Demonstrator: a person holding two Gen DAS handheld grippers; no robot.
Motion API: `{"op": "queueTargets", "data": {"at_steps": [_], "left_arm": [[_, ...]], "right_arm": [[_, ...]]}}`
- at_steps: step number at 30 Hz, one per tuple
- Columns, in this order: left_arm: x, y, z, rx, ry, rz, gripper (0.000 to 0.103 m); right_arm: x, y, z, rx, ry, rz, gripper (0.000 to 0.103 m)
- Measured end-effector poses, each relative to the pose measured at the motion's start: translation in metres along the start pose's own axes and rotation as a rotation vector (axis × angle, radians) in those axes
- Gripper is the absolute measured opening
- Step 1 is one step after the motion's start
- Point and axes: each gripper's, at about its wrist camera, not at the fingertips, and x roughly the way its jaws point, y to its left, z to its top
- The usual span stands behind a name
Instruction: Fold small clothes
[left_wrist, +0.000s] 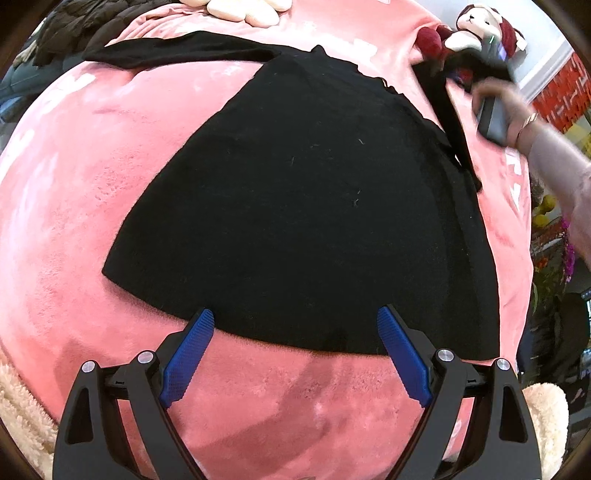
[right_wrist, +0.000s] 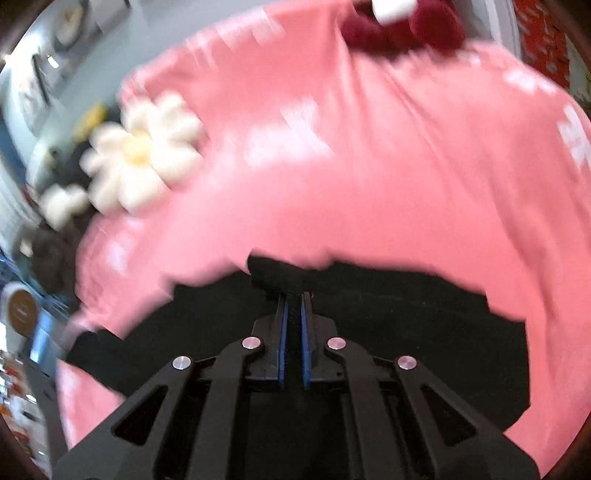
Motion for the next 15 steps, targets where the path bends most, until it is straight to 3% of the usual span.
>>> {"op": "queueTargets", "data": {"at_steps": [3, 5, 7, 9, 11, 15], "left_arm": [[0.001, -0.001, 0.0, 0.007, -0.001, -0.002, 0.088], [0.001, -0.001, 0.0, 0.012, -0.004, 0.001, 0.088], [0.001, -0.001, -0.001, 0.011, -0.008, 0.003, 0.088], [0.0, -0.001, -0.001, 0.015, -0.011, 0.009, 0.088], [0.0, -0.001, -0.001, 0.018, -0.009, 0.016, 0.088], [0.001, -0.001, 0.0, 0.02, 0.004, 0.004, 0.088]], "right_arm": [[0.007, 0.053, -0.004, -0.08, 0.031, 0.105, 0.005], [0.036, 0.08, -0.026, -0.145, 0.112, 0.128, 0.005], [0.08, 0.103, -0.069, -0.195, 0.256, 0.153, 0.005], [0.105, 0.115, -0.108, -0.266, 0.34, 0.101, 0.006], [0.102, 0.121, -0.127, -0.32, 0.287, 0.07, 0.007], [0.087, 0.107, -0.116, -0.228, 0.329, 0.113, 0.012]]}}
